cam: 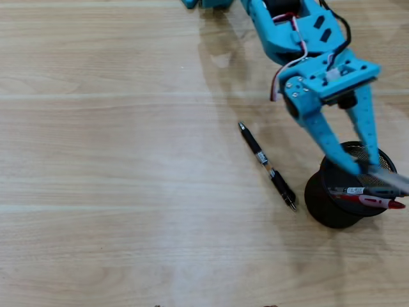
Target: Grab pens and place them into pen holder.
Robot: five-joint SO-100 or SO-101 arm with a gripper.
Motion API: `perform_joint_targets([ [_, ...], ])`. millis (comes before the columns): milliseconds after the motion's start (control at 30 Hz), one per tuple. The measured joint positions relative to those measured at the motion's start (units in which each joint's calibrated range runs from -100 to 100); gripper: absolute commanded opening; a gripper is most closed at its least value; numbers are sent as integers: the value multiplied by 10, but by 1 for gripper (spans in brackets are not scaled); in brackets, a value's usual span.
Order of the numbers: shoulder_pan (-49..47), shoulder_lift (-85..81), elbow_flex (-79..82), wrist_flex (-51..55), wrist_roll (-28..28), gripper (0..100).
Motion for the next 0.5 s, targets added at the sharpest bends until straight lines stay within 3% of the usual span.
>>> perform_joint_targets([
  [133, -29, 24, 67, -86, -11, 2],
  [500, -34, 30, 175, -99, -13, 2],
])
